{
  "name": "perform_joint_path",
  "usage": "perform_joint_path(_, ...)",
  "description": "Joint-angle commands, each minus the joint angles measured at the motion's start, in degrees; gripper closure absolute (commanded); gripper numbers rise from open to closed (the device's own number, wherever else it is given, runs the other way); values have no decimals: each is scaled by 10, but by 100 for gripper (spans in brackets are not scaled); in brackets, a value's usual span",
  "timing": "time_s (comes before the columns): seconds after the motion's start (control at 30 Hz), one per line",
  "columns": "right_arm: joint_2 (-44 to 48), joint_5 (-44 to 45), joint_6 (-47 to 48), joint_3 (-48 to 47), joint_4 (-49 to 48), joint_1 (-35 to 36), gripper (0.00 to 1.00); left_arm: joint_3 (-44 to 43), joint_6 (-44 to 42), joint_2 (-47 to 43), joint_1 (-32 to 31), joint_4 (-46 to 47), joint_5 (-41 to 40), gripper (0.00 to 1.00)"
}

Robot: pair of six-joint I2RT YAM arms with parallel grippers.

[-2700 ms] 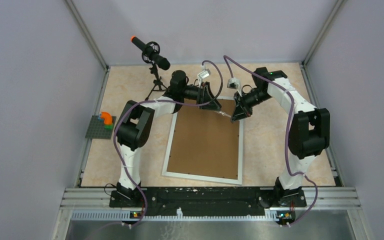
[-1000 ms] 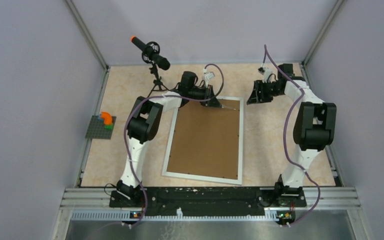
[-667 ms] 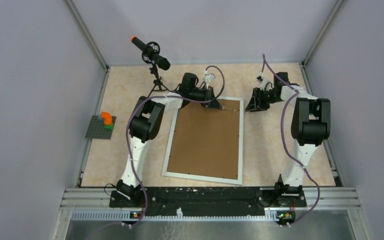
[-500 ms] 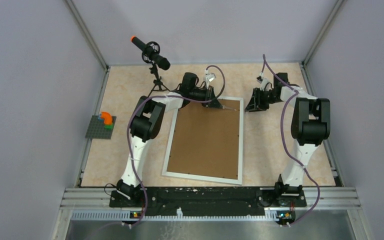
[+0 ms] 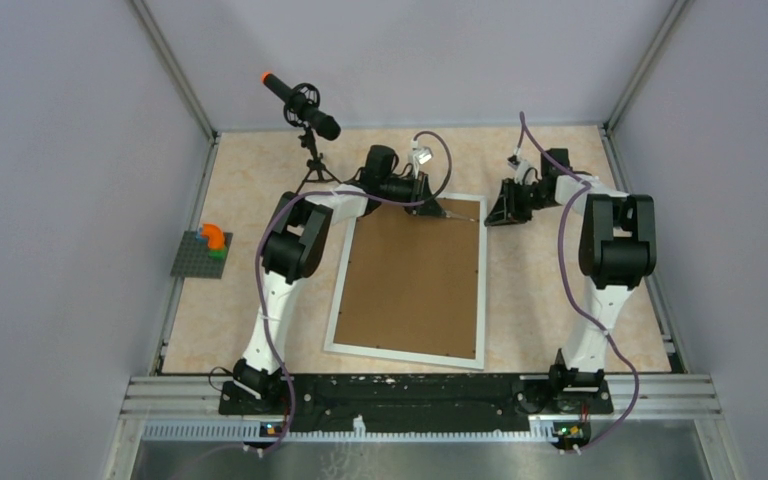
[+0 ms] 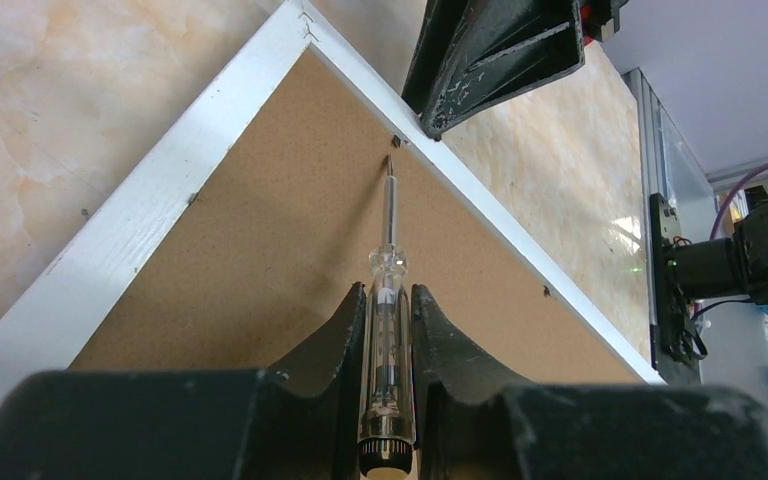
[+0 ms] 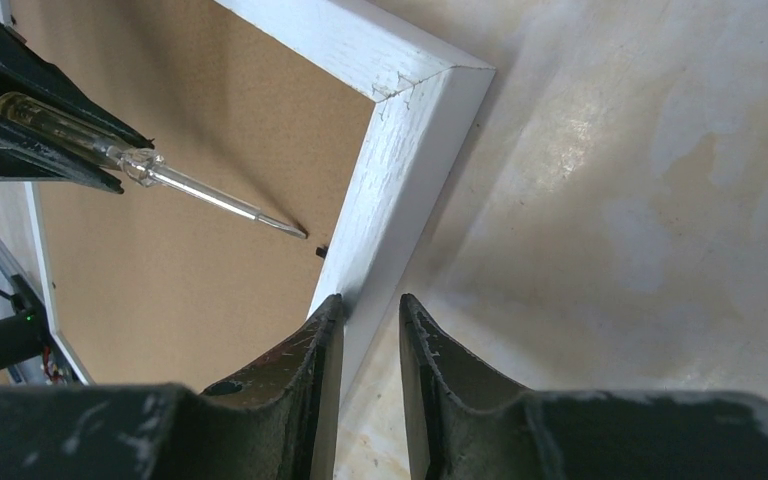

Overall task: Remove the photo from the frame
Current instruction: Release the photo frame item from the photo frame.

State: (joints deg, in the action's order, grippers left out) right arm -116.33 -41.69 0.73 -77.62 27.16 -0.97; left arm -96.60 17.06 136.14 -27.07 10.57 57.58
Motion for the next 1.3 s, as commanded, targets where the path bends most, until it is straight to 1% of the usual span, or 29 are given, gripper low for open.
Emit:
perform_joint_path(0.0, -5, -1, -3, 5, -21, 19, 76, -14, -10, 18, -7, 1, -6, 100)
perform_joint_path(0.27, -11, 8, -2, 10, -25, 31, 82, -25, -6, 33, -12, 1, -13, 100)
perform_joint_path(0.47, -18, 11, 0, 6, -24, 36, 91, -27, -13, 40, -16, -9, 4, 100)
perform_joint_path(0.6, -21, 15, 2, 5, -23, 40, 93, -32, -20, 41, -18, -22, 12, 100)
perform_joint_path(0.8, -22, 25, 6, 5, -19, 40, 94, -22, -20, 26, -3, -40, 20, 100)
perform_joint_path(0.93, -21, 25, -1, 11, -26, 42, 95, -29, -49, 16, -12, -73, 34, 100)
perform_joint_path(1.13, -20, 26, -3, 21, -36, 48, 98, -52, -142, 3, -50, -179, 30, 100)
perform_joint_path(1.27, -20, 32, -18, 24, -38, 51, 100, -55, -164, -10, -66, -205, 19, 100)
